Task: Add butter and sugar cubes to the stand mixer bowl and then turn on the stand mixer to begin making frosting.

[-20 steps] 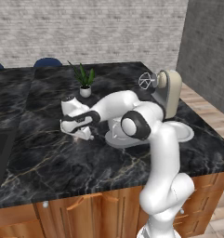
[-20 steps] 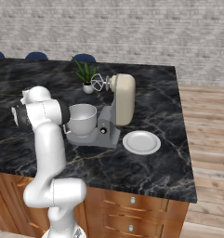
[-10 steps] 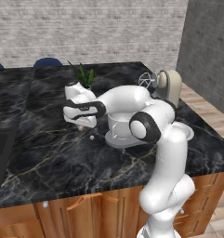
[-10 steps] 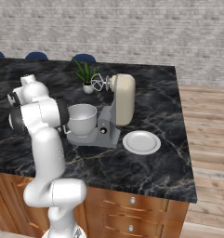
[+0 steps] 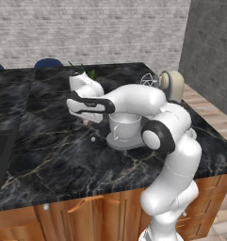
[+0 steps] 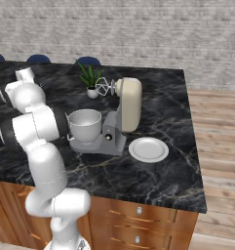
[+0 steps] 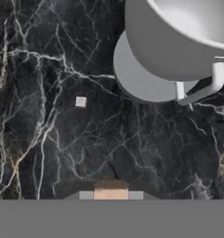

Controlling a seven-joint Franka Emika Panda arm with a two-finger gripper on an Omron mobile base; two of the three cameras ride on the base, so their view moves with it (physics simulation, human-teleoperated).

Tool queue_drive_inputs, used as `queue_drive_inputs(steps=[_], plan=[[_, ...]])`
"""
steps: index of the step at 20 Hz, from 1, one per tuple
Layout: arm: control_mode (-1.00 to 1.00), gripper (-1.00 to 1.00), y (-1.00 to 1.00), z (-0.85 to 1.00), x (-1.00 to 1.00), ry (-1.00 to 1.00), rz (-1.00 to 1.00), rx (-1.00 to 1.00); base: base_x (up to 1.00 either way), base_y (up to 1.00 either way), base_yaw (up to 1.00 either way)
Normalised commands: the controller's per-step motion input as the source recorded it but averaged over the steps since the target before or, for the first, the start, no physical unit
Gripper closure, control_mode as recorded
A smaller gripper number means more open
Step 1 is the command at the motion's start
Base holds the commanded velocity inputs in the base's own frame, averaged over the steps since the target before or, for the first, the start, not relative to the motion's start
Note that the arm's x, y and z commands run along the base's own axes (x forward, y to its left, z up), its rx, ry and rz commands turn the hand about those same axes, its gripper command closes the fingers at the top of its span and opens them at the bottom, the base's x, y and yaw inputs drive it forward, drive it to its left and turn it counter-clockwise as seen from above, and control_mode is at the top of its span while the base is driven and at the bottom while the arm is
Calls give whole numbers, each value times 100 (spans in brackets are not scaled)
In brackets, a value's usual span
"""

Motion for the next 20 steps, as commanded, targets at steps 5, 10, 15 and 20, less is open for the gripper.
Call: queue_drive_inputs(steps=[5,10,15,20], plan=[[-100,100,-65,35,-23,-10,-8,0,0,0,0],[-100,100,-72,27,-9,-7,-2,0,0,0,0],[-100,100,-74,2,1,0,0,0,0,0,0],[-100,100,-63,0,34,0,0,0,0,0,0]])
